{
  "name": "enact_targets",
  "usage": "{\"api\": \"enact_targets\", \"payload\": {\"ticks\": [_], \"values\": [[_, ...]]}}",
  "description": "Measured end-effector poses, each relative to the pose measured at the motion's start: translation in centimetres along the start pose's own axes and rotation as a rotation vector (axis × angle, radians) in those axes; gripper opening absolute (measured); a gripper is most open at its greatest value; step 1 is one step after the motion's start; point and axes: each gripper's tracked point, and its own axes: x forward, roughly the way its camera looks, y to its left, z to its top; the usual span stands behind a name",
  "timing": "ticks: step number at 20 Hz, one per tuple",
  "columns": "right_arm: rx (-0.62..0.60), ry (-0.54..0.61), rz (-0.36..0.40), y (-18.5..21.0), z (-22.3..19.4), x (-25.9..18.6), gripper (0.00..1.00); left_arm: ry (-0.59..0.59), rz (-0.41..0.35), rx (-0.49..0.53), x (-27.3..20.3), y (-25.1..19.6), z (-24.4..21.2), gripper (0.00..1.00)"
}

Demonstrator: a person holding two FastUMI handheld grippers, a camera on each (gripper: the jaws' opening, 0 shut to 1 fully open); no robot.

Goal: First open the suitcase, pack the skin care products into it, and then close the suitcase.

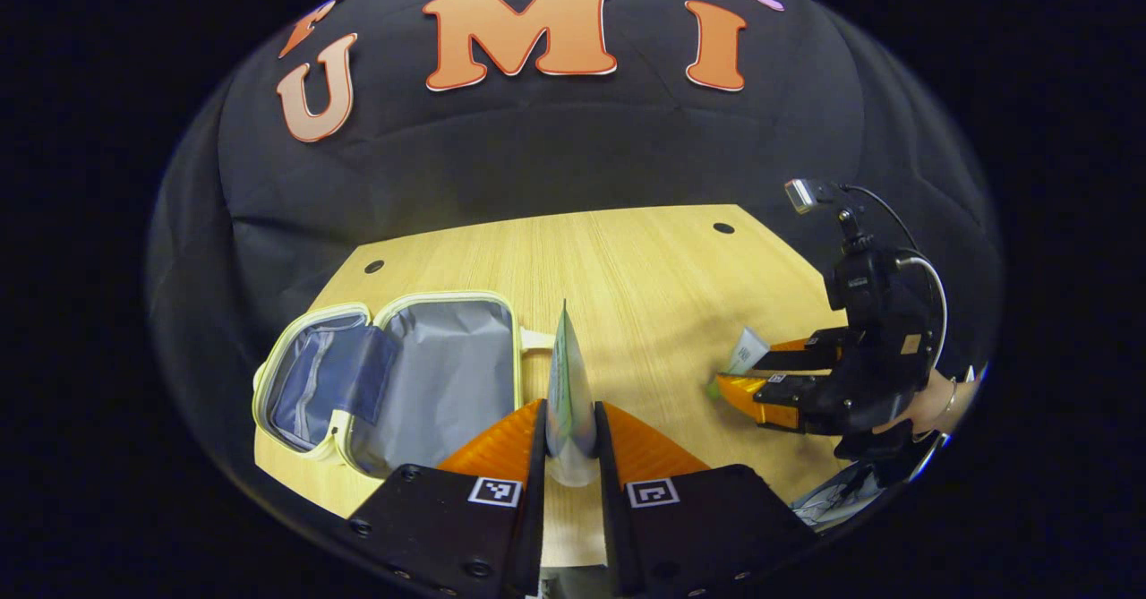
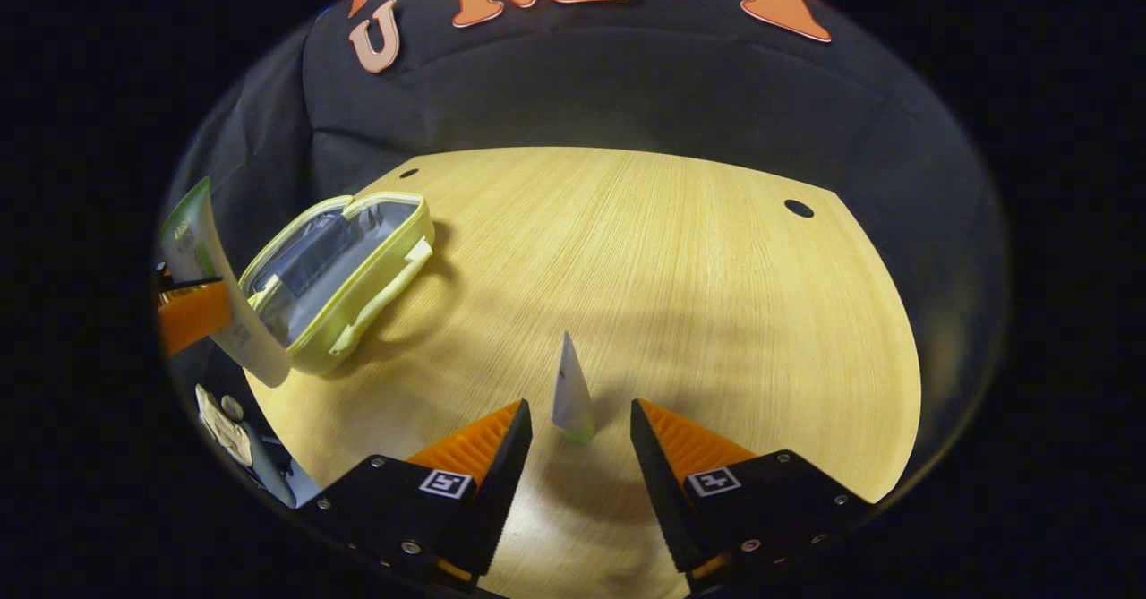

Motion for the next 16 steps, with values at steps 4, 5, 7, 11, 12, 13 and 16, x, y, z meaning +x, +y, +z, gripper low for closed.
{"api": "enact_targets", "payload": {"ticks": [4,5,7,11,12,13,16], "values": [[0.000,0.038,0.030,0.7,-0.2,1.8,0.44,0.023,-0.005,-0.023,0.3,1.5,-0.2,0.28],[0.004,0.044,0.031,0.7,0.0,1.4,0.32,0.030,-0.006,-0.033,0.3,2.0,0.0,0.29],[0.005,0.046,0.019,0.8,0.4,0.8,0.30,0.040,-0.019,-0.045,0.0,3.1,0.4,0.27],[0.064,0.028,0.060,2.7,2.2,-1.8,0.30,0.080,-0.071,-0.067,-1.2,6.7,2.9,0.28],[0.080,0.020,0.066,3.2,2.9,-2.5,0.30,0.100,-0.094,-0.077,-1.3,7.7,3.5,0.28],[0.096,0.014,0.070,3.5,3.4,-3.2,0.30,0.126,-0.121,-0.085,-1.5,8.5,4.1,0.28],[0.152,-0.007,0.080,4.9,5.0,-4.9,0.30,0.234,-0.199,-0.044,-0.9,11.2,5.1,0.29]]}}
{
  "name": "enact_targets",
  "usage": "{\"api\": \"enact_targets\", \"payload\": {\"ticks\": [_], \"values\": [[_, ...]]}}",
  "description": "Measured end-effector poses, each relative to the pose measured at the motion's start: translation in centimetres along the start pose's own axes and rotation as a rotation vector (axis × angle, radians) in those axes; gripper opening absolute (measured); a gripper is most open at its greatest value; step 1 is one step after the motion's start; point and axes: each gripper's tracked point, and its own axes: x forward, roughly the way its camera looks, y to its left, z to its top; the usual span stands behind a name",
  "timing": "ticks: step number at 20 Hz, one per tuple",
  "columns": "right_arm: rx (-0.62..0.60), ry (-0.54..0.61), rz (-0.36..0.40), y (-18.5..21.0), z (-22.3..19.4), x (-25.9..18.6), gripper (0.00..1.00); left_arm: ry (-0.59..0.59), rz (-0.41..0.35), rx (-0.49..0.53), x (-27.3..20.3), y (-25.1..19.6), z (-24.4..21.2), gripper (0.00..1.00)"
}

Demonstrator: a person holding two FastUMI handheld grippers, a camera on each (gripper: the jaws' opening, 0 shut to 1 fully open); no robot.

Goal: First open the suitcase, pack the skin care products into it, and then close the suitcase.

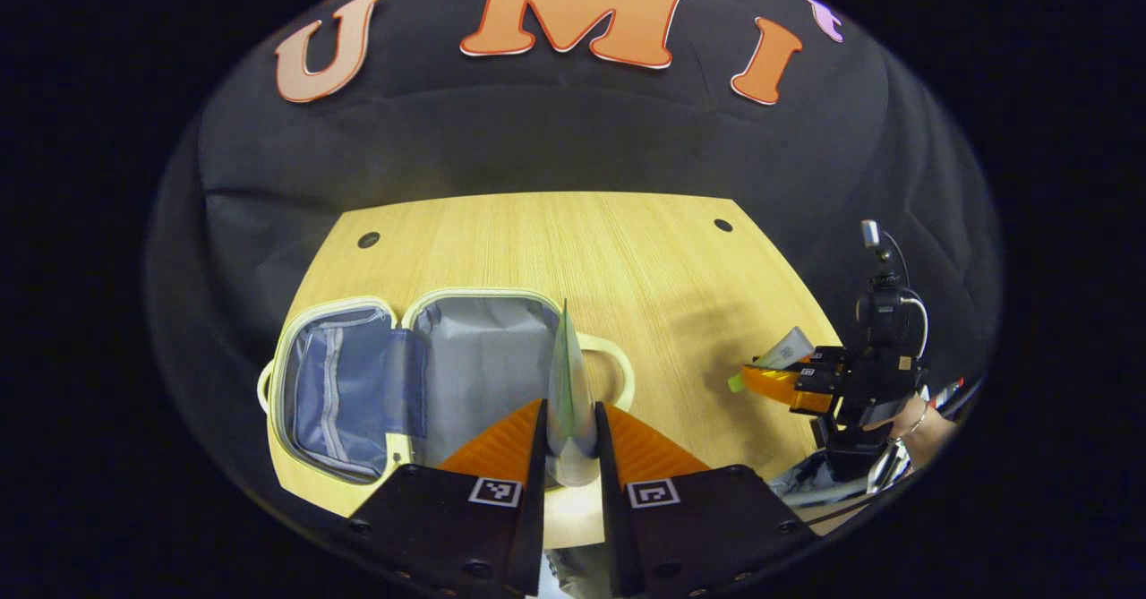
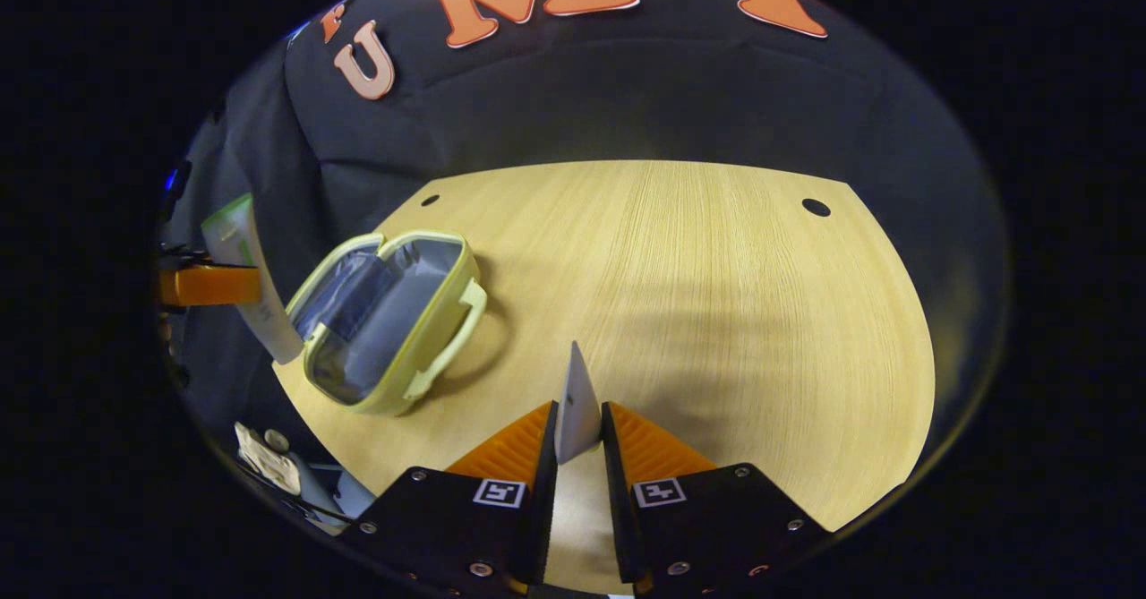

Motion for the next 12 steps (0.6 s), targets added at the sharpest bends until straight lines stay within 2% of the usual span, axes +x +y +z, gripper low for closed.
{"api": "enact_targets", "payload": {"ticks": [1,2,3,4,5,8,9,12], "values": [[0.020,-0.002,0.005,0.6,0.2,-0.5,0.30,0.056,-0.004,0.027,0.5,1.3,-0.2,0.29],[0.043,-0.002,0.006,1.1,0.4,-1.0,0.25,0.117,-0.009,0.055,1.1,2.4,-0.6,0.28],[0.072,-0.011,0.005,1.6,0.6,-1.2,0.30,0.175,-0.015,0.074,1.9,3.6,-0.9,0.29],[0.105,-0.018,0.011,2.2,0.9,-1.5,0.30,0.237,-0.032,0.083,2.9,4.4,-1.5,0.29],[0.140,-0.026,0.011,2.6,1.0,-1.8,0.35,0.299,-0.044,0.065,4.0,5.2,-2.4,0.29],[0.193,-0.037,-0.009,3.4,1.0,-2.1,0.25,0.443,-0.065,-0.019,7.4,7.4,-4.8,0.29],[0.202,-0.033,-0.019,3.6,0.7,-2.1,0.30,0.468,-0.056,-0.023,8.7,8.4,-5.3,0.29],[0.247,-0.019,-0.044,3.8,0.1,-1.8,0.30,0.518,-0.036,-0.017,10.6,10.5,-6.3,0.29]]}}
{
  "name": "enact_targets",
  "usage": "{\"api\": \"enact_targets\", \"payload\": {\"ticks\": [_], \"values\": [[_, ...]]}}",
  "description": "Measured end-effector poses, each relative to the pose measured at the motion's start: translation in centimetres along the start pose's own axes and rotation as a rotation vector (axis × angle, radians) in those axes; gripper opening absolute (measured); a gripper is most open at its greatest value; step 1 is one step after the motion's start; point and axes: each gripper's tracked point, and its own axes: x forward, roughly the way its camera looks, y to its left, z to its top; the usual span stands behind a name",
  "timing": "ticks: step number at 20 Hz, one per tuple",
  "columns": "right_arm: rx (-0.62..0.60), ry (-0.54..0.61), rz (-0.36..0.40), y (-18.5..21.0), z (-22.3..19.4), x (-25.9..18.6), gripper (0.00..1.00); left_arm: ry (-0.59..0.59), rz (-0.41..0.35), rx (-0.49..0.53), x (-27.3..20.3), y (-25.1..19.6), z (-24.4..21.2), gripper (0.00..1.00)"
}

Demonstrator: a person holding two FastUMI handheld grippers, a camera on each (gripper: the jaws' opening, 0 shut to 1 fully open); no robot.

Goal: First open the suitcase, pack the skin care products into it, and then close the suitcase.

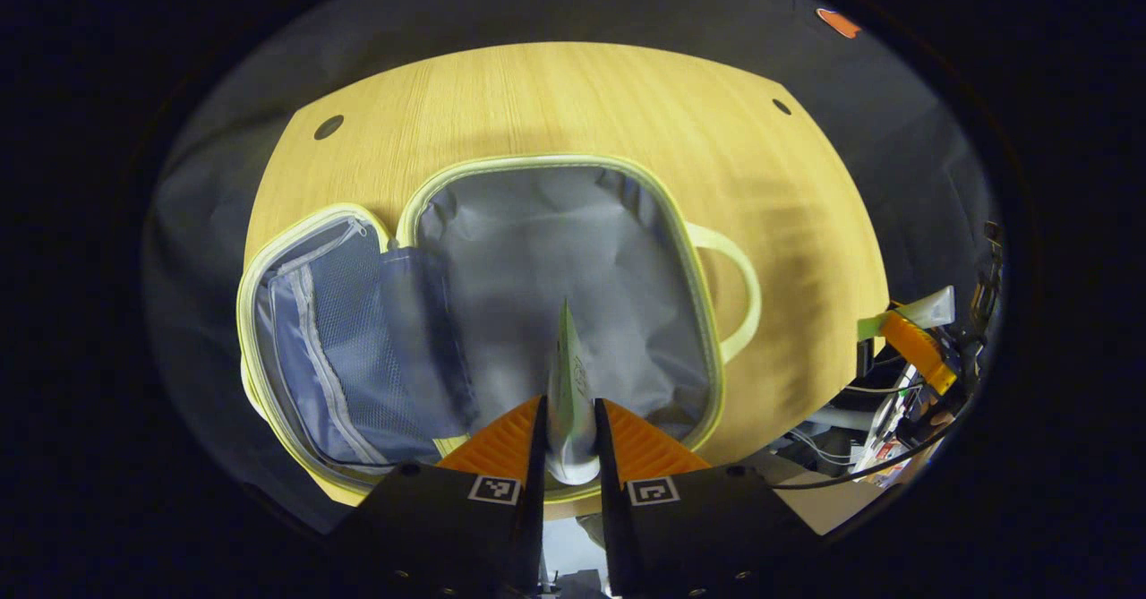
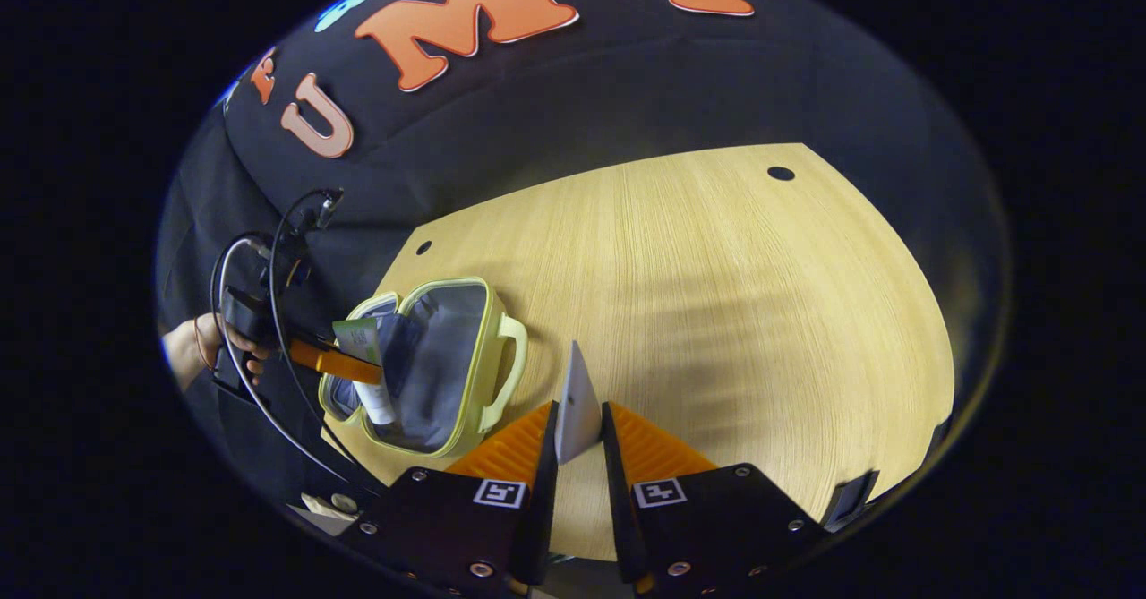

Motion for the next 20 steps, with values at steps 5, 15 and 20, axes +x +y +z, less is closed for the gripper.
{"api": "enact_targets", "payload": {"ticks": [5,15,20], "values": [[0.024,0.031,-0.034,0.5,-1.1,0.5,0.30,0.038,-0.012,-0.024,1.9,1.3,0.1,0.29],[0.002,0.031,-0.046,2.9,0.3,0.7,0.30,-0.064,-0.032,0.053,0.0,1.9,0.5,0.98],[-0.100,0.029,-0.018,6.3,2.1,-0.1,0.30,-0.248,-0.088,0.004,-4.3,2.3,-0.9,0.98]]}}
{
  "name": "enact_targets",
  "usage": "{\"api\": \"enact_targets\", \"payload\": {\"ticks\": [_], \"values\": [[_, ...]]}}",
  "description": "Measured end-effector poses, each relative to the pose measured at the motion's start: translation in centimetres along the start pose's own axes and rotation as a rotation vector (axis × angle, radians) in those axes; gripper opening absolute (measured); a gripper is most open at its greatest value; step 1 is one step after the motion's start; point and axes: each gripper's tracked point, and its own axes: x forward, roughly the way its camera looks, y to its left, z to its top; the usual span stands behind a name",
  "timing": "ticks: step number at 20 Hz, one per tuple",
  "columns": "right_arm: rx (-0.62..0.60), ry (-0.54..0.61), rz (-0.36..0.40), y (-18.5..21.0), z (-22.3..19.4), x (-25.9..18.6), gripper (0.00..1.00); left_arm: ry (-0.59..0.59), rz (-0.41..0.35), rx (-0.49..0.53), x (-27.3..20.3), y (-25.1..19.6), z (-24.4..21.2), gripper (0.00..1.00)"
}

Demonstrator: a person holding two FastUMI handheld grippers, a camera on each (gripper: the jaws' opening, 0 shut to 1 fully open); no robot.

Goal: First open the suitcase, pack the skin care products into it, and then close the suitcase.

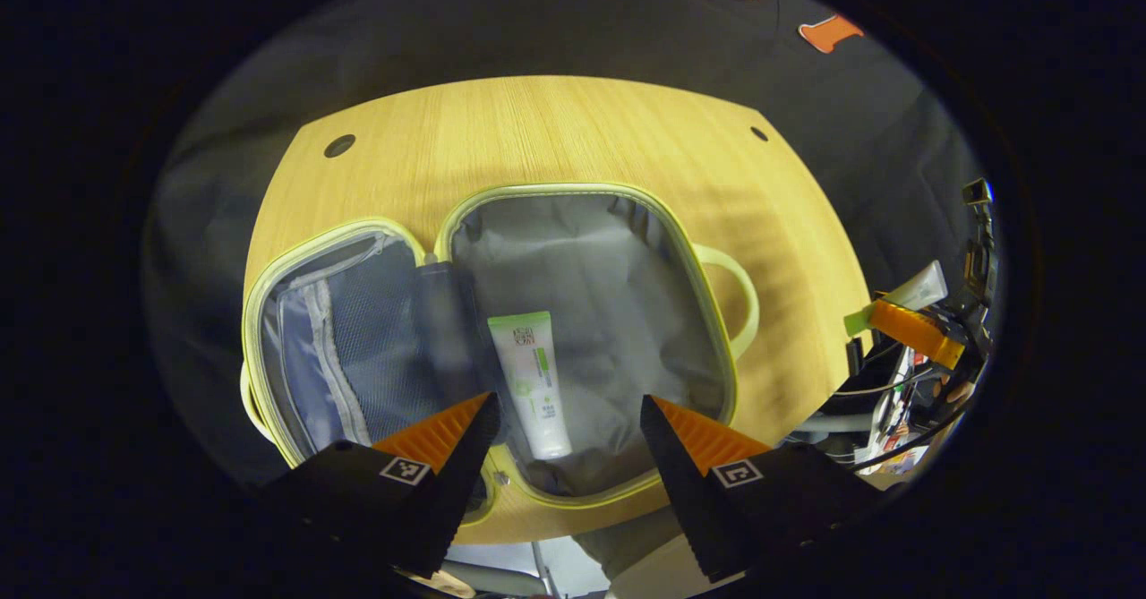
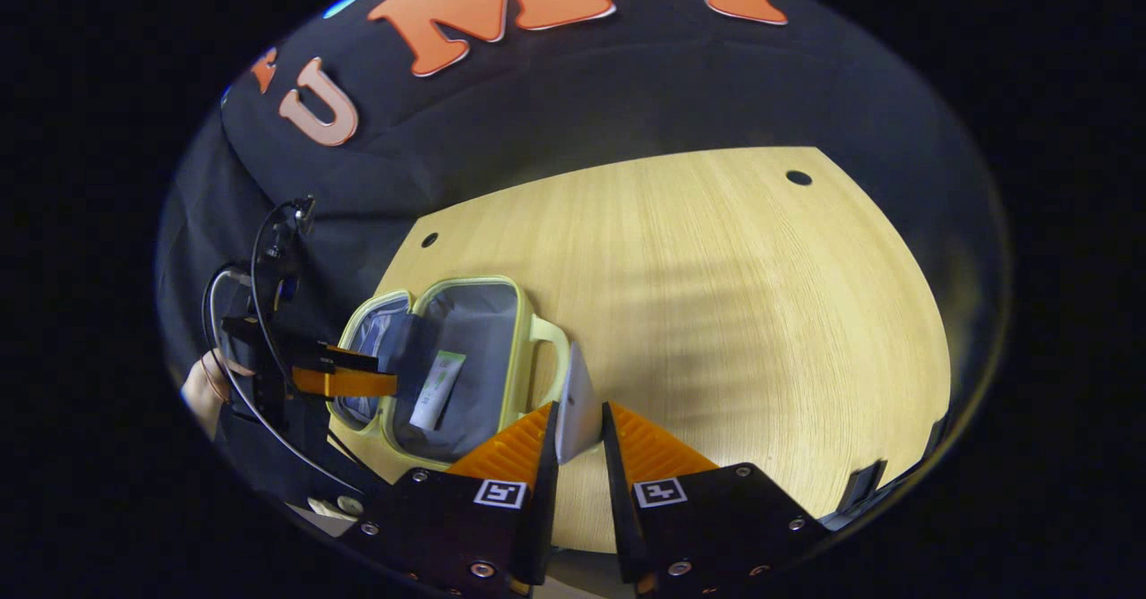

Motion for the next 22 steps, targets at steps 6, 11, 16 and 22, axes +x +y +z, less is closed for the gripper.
{"api": "enact_targets", "payload": {"ticks": [6,11,16,22], "values": [[-0.209,0.027,0.152,9.4,3.6,-0.5,0.30,-0.335,0.017,-0.062,-5.9,3.3,0.5,0.98],[-0.257,0.181,0.330,17.7,2.0,1.4,0.30,-0.494,0.085,-0.148,-12.3,9.0,-0.9,0.98],[-0.255,0.416,0.274,17.4,-2.4,6.3,0.30,-0.634,0.196,-0.245,-17.3,13.7,-2.7,0.98],[-0.231,0.509,0.187,16.3,-5.0,11.4,0.30,-0.647,0.231,-0.306,-18.4,16.2,-5.8,0.97]]}}
